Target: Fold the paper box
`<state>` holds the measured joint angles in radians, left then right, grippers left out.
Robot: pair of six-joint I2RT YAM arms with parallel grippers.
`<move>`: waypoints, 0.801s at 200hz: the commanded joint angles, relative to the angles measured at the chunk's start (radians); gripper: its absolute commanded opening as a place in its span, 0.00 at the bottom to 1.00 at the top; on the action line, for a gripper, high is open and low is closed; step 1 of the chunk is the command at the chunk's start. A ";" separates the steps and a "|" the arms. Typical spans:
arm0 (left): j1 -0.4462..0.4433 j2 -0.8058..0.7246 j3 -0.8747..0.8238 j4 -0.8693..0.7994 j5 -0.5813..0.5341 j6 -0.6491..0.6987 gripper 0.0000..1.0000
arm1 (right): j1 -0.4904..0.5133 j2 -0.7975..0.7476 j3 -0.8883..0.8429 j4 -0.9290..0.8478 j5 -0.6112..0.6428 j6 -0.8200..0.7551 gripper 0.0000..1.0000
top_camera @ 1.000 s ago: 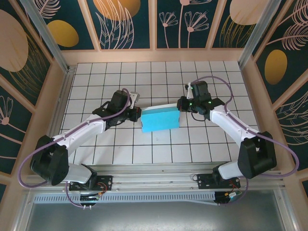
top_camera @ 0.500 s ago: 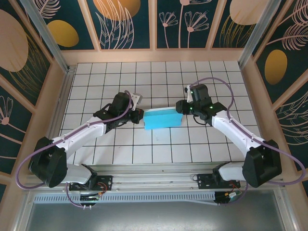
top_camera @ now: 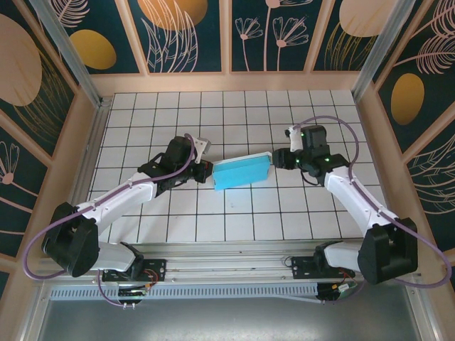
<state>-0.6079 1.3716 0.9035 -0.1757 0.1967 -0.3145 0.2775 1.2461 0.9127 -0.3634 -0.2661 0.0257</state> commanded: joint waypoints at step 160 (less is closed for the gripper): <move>-0.001 0.030 0.063 -0.011 0.037 0.027 0.00 | -0.155 0.178 0.045 0.195 -0.461 -0.356 0.43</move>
<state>-0.6079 1.3800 0.9291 -0.1783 0.2092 -0.3065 0.1390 1.3941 0.9154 -0.2050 -0.6323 -0.2695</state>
